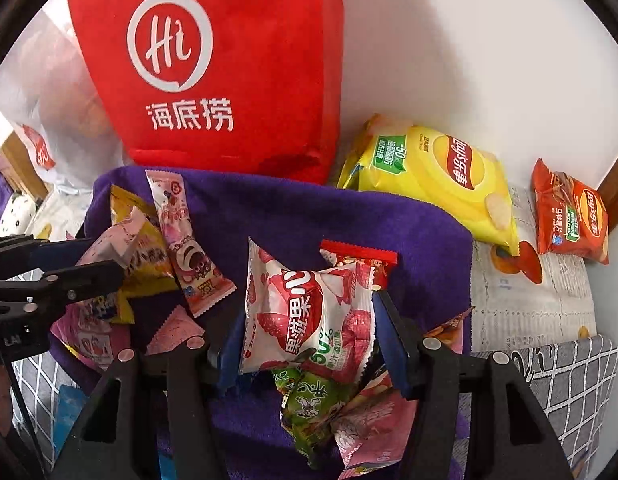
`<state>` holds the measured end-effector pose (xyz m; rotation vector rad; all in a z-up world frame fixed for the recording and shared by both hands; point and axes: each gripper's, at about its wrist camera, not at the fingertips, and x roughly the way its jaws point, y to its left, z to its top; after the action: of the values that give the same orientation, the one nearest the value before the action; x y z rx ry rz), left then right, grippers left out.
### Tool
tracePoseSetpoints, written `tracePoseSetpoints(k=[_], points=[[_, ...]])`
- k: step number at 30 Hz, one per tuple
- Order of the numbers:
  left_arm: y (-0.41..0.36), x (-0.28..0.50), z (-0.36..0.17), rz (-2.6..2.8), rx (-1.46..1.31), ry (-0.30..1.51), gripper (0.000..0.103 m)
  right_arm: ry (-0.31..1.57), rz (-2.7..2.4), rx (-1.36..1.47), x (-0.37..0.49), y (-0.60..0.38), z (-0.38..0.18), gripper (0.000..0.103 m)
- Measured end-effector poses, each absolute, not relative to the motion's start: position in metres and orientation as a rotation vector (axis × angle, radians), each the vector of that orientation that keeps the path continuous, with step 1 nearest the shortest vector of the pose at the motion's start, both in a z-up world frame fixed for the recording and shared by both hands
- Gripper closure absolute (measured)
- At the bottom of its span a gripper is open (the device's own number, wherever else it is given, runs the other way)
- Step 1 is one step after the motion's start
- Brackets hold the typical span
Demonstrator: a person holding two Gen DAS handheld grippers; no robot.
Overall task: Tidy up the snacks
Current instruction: 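Open the right tool over the towel while left tool releases pale pink packet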
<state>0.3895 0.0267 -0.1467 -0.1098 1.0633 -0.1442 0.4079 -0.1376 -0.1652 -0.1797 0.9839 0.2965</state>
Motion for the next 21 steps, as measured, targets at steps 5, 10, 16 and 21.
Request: tracePoseSetpoints(k=[5, 10, 16, 21], points=[[0.0298, 0.3902, -0.1480, -0.139, -0.122, 1.069, 0.061, 0.981, 0.281, -0.222, 0.4070, -0.1385, -0.1669, 0.044], [0.0324, 0.3890, -0.1485, -0.138, -0.113, 1.071, 0.061, 0.973, 0.294, -0.239, 0.4057, -0.1391, -0.1689, 0.043], [0.0316, 0.3910, -0.1498, -0.138, -0.105, 1.076, 0.061, 0.965, 0.305, -0.250, 0.4045, -0.1389, -0.1699, 0.042], [0.0286, 0.3934, -0.1532, -0.133, -0.088, 1.096, 0.059, 0.973, 0.336, -0.262, 0.4021, -0.1335, -0.1736, 0.042]])
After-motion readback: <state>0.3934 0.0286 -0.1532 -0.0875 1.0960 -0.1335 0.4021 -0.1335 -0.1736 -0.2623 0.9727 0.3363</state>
